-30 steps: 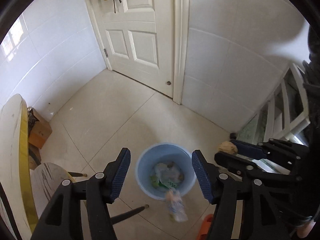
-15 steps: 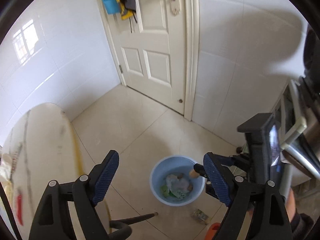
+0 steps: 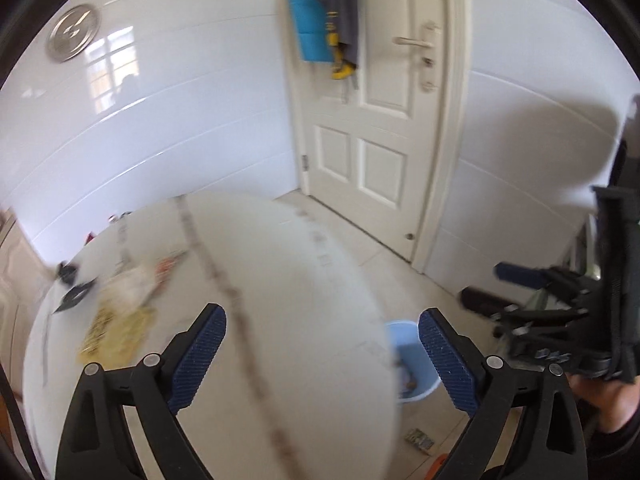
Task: Collect trash
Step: 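Grasp the red-white wrapper with the left gripper while the right gripper grasps crumpled paper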
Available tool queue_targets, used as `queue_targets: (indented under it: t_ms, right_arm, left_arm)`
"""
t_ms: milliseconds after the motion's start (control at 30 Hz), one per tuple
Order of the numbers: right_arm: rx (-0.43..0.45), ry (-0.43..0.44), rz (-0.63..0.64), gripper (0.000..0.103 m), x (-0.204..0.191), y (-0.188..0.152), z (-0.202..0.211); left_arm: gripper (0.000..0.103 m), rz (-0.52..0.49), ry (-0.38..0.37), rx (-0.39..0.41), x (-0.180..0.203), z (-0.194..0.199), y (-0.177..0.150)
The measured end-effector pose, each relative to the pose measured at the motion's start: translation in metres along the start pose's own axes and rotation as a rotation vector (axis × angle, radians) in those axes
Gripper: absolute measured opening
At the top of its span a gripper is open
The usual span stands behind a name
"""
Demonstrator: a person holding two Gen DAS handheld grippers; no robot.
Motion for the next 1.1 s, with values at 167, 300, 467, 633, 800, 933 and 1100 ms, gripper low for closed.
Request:
queue_targets:
  t_ms: [167, 300, 467, 633, 800, 933, 1100]
  right_arm:
    - [0.017, 0.013, 0.023, 0.07, -0.043, 0.002, 0.008]
    - [0.006, -0.006, 0.031, 0.069, -0.055, -0.007, 0.011]
    - [-0.006, -0.003, 0.045, 0.075, -0.063, -0.013, 0.016]
    - [-0.004, 0.034, 0.082, 0.077, -0.092, -0.01, 0.012]
    - [-0.017, 0.079, 0.132, 0.077, -0.131, -0.001, -0.005]
    - [-0.022, 0.09, 0.169, 0.078, -0.161, 0.005, -0.019]
    - [-0.049, 0.103, 0.208, 0.079, -0.197, 0.008, -0.044]
  left_arm:
    - [0.095, 0.013, 0.054, -0.022, -0.042, 0.031, -0.02]
    - [0.096, 0.02, 0.073, -0.045, -0.066, 0.039, -0.033]
    - [0.095, 0.058, 0.091, -0.113, -0.099, 0.016, -0.047]
    - [0.084, 0.088, 0.025, -0.162, -0.102, -0.013, -0.051]
    - [0.048, 0.084, -0.044, -0.19, -0.098, -0.031, -0.044]
    - [0.014, 0.068, -0.085, -0.166, -0.105, -0.023, -0.043]
    - [0.012, 0.107, -0.112, -0.094, -0.14, 0.015, -0.06]
Point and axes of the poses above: each gripper's, at about its wrist camera, not at the fingertips, and z roughly against the way its jaws point, x to its right, y to its top, the point moved 7 cm from there along -z, roughly the way its jaws point, and after that the axes turned 6 degrees about -z, right-handed, at the moved point
